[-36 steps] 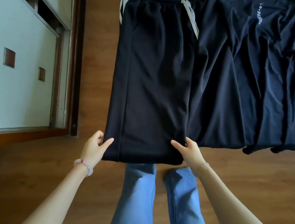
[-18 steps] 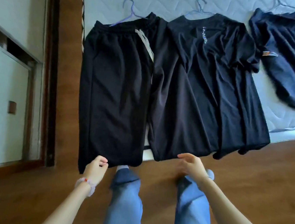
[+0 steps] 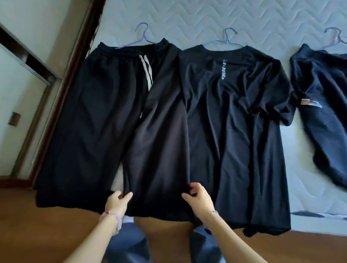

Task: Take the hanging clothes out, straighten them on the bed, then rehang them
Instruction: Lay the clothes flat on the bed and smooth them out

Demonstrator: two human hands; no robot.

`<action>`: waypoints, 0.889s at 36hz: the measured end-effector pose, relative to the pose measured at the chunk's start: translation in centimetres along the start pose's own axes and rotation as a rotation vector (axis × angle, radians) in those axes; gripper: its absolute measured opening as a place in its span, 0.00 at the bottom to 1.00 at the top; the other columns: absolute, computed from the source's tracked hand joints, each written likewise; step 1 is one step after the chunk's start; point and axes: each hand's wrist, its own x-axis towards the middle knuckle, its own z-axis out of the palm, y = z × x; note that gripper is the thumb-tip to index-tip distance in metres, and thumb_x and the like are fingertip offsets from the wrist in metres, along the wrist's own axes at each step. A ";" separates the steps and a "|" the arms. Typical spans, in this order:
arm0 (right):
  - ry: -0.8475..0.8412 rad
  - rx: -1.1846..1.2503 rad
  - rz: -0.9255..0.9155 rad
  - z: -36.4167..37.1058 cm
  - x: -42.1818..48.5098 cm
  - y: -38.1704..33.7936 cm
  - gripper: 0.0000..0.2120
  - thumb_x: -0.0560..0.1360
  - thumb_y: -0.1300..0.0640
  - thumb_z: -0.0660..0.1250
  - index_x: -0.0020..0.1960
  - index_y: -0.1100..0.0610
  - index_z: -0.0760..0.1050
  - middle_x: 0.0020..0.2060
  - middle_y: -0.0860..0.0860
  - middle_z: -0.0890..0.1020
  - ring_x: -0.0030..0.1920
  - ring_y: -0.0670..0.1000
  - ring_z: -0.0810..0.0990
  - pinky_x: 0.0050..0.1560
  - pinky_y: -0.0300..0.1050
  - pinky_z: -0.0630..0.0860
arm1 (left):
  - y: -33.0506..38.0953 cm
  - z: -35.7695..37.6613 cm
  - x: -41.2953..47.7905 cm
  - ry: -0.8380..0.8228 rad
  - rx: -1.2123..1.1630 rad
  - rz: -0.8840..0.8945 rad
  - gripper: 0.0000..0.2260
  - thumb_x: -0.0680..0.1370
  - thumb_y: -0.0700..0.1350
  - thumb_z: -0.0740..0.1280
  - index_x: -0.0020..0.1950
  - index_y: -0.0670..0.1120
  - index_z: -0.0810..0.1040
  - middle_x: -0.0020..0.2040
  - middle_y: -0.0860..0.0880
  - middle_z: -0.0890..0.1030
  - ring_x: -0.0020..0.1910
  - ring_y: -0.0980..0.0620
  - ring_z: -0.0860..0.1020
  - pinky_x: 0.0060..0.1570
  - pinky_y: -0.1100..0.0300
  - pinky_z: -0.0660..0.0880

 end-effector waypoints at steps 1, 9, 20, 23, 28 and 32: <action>0.006 -0.016 0.007 -0.1 0.5 -0.2 0.15 0.75 0.54 0.68 0.61 0.55 0.74 0.50 0.50 0.78 0.50 0.50 0.77 0.49 0.41 0.70 | 0.4 0.3 -0.6 0.008 0.017 0.009 0.20 0.75 0.49 0.68 0.56 0.33 0.76 0.54 0.37 0.80 0.56 0.39 0.77 0.57 0.51 0.73; -0.034 -0.207 0.039 -2.3 -0.1 1.4 0.09 0.77 0.52 0.62 0.40 0.53 0.67 0.41 0.51 0.77 0.44 0.56 0.76 0.44 0.44 0.70 | -1.0 2.5 -4.0 0.029 0.018 -0.011 0.07 0.80 0.44 0.61 0.52 0.42 0.75 0.50 0.44 0.80 0.56 0.41 0.76 0.51 0.55 0.70; -0.155 -0.331 0.017 -5.8 -0.5 5.8 0.08 0.76 0.58 0.65 0.42 0.46 0.73 0.36 0.40 0.77 0.45 0.49 0.78 0.49 0.40 0.73 | -1.9 4.3 -4.1 0.240 0.124 -0.189 0.13 0.79 0.41 0.60 0.63 0.38 0.70 0.36 0.43 0.74 0.22 0.47 0.72 0.13 0.64 0.64; -0.096 -0.224 0.030 -8.0 -0.7 5.6 0.15 0.74 0.62 0.65 0.38 0.42 0.73 0.35 0.43 0.79 0.44 0.50 0.80 0.51 0.43 0.77 | -0.5 4.5 -4.9 0.350 0.159 -0.182 0.10 0.77 0.35 0.59 0.58 0.38 0.71 0.36 0.44 0.71 0.23 0.46 0.73 0.11 0.65 0.66; 0.229 -0.073 0.069 -13.4 -0.5 6.5 0.11 0.76 0.64 0.63 0.56 0.56 0.78 0.50 0.54 0.82 0.50 0.55 0.80 0.49 0.44 0.74 | 2.2 6.4 -5.7 0.441 0.192 0.175 0.14 0.74 0.33 0.63 0.59 0.38 0.72 0.58 0.39 0.73 0.54 0.39 0.76 0.51 0.50 0.73; 0.418 -0.079 0.127 -18.0 0.3 8.6 0.17 0.75 0.65 0.66 0.63 0.63 0.73 0.59 0.58 0.78 0.61 0.59 0.76 0.61 0.50 0.71 | 4.8 11.0 -7.0 0.190 0.154 0.399 0.09 0.74 0.32 0.63 0.52 0.41 0.75 0.52 0.45 0.77 0.51 0.45 0.77 0.53 0.54 0.73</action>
